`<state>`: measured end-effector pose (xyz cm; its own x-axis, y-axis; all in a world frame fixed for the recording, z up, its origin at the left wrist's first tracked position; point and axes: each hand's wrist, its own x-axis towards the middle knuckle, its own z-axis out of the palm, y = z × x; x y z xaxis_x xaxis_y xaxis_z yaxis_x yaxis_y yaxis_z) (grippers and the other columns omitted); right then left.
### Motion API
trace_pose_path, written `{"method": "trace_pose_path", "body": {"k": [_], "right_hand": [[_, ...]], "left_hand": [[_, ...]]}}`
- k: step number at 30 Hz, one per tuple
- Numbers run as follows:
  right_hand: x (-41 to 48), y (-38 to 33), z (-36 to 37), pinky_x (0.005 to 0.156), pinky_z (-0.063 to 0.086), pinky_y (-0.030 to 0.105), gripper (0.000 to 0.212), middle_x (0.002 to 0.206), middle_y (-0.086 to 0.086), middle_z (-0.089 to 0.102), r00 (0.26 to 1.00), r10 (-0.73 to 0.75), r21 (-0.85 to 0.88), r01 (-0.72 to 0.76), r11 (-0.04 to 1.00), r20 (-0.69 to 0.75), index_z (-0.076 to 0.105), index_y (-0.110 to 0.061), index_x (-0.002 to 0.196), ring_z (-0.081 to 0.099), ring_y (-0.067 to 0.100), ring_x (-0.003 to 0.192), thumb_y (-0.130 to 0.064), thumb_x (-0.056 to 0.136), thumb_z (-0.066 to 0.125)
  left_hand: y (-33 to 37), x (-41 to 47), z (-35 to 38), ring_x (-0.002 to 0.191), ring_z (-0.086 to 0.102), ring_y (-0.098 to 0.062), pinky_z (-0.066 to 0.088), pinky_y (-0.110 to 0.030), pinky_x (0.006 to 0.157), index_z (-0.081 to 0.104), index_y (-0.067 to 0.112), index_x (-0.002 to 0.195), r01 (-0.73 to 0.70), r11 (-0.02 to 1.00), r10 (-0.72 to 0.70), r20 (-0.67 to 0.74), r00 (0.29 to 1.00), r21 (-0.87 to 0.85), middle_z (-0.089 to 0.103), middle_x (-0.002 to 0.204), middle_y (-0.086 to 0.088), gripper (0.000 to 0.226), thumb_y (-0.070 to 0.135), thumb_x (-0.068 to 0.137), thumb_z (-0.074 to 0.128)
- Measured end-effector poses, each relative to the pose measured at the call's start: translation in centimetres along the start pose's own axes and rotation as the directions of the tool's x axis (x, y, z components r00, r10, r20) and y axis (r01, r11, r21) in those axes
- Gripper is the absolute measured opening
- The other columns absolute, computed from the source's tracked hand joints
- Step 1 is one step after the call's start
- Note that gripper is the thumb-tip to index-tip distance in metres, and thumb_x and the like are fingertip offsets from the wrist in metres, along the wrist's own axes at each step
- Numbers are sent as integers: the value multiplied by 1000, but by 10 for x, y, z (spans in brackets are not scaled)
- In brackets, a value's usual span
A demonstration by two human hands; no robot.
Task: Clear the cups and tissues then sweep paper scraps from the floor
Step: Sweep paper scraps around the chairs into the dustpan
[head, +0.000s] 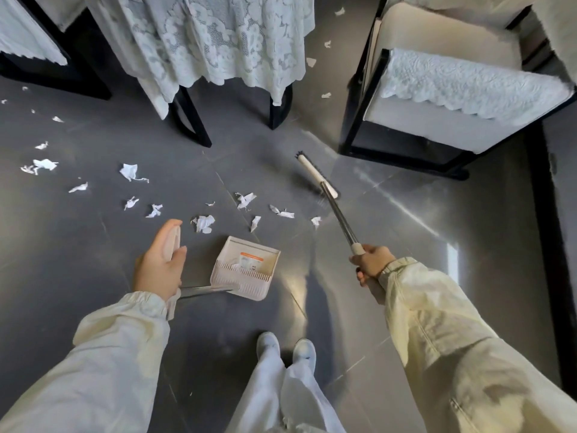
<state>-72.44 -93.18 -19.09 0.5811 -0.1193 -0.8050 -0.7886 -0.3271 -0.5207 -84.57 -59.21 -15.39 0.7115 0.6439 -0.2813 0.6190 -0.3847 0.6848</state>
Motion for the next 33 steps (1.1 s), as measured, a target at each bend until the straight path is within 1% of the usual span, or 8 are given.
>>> {"method": "trace_pose_path", "body": {"k": [4,9,12,17,20,22,28,33], "right_hand": [[15,21,16,33,36,11,39,87,3,53,987,159,221,-158,962,14,52,-10,129,38,12,42,2,92,53],[15,59,50,37,32,13,26,70,3,43,973,228,107,-225,969,-19,56,-17,121,35,15,46,-14,96,49],[10,72,79,34,31,11,29,68,5,40,972,228,86,-224,971,-51,52,-23,126,31,15,43,-18,98,45],[-13,75,153,38,31,10,14,78,0,45,964,263,190,-252,949,-33,47,-32,108,29,12,43,-29,101,35],[-33,77,198,38,32,10,11,71,2,41,954,301,229,-290,929,-14,47,-28,97,31,10,38,-28,99,36],[-48,77,222,37,31,9,16,66,1,38,948,319,251,-312,916,14,49,-21,91,31,9,30,-28,98,37],[-90,60,241,35,30,9,15,59,3,31,950,309,342,-301,890,32,49,-18,80,27,6,19,-20,93,45],[-107,48,231,34,31,10,21,55,5,34,955,295,395,-270,878,-4,45,-12,75,26,10,20,-22,93,48]], "left_hand": [[-4,8,-8,38,44,-23,41,-26,37,47,59,111,45,999,-46,-41,998,-25,54,70,-11,47,18,88,50],[5,29,-4,44,49,-27,45,-29,38,42,57,114,11,1000,-12,38,999,8,54,72,-12,52,13,87,47],[6,38,-1,61,57,-37,55,-40,54,40,53,118,-44,998,42,46,998,40,56,83,-10,53,11,85,44],[-6,48,-15,75,61,-43,56,-50,66,40,47,122,-170,985,166,129,978,20,56,90,-1,51,9,87,41],[-22,51,-39,82,60,-40,55,-47,70,40,44,126,-262,964,245,219,944,53,57,99,0,51,9,90,43],[-34,55,-58,83,62,-37,56,-45,72,42,42,126,-282,958,261,240,935,55,60,98,-2,50,7,90,43],[-53,74,-104,74,62,-35,56,-45,68,41,50,121,-316,944,274,307,911,97,50,77,19,51,11,88,43],[-60,98,-134,71,61,-36,57,-43,63,40,54,120,-319,937,271,273,923,146,53,86,-3,51,15,88,44]]}}
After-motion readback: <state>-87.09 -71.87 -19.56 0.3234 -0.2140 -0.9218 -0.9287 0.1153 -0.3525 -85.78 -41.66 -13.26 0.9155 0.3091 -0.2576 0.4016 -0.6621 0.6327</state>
